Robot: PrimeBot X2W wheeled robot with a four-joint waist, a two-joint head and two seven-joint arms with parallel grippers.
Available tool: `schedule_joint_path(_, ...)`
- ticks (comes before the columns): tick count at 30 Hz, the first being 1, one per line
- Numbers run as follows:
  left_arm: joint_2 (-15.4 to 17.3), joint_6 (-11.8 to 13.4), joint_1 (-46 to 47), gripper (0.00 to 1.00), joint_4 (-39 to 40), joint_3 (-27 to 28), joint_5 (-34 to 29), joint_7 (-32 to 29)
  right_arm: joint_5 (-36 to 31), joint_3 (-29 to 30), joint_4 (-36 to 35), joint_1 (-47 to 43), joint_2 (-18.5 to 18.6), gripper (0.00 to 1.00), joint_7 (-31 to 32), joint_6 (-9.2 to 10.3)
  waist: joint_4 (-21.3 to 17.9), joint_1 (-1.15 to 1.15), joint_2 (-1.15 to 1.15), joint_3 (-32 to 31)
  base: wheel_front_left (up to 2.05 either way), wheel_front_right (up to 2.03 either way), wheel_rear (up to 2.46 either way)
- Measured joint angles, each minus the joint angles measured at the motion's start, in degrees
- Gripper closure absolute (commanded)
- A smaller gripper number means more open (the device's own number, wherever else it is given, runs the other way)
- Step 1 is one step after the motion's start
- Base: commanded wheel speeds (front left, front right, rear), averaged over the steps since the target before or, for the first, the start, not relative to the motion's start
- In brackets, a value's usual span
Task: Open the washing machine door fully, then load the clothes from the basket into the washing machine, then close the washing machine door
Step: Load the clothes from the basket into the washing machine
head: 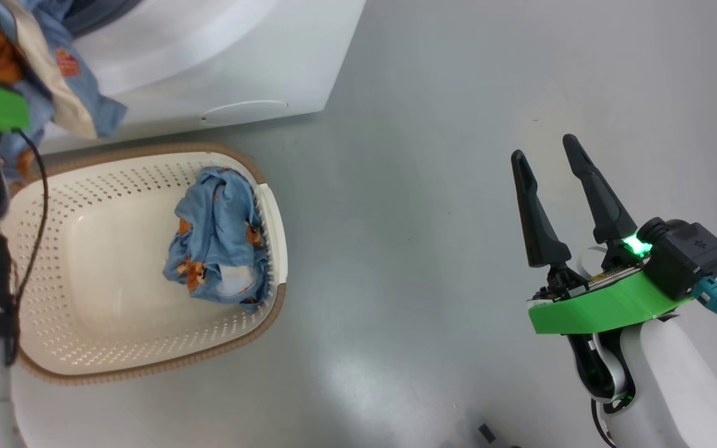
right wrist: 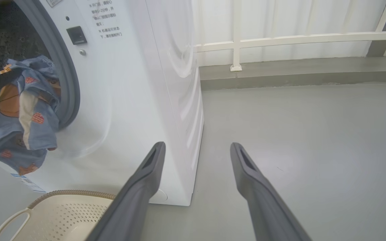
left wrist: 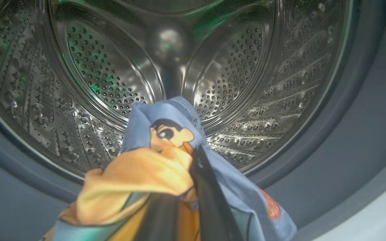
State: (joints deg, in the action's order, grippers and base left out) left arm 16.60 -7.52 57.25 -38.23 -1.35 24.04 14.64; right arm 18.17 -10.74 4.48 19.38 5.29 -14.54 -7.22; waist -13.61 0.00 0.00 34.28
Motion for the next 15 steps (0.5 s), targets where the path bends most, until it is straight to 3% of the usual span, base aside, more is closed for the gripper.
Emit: schedule_joint_path(15, 2.42, 0.00, 15.44, 1.00, -16.13, -6.23, -3.22, 0.01, 0.13, -0.24, 0.10, 0.01, -1.30, 0.00, 0.00, 0.00, -2.49, 0.00, 0.00, 0.76, 0.00, 0.00, 0.00)
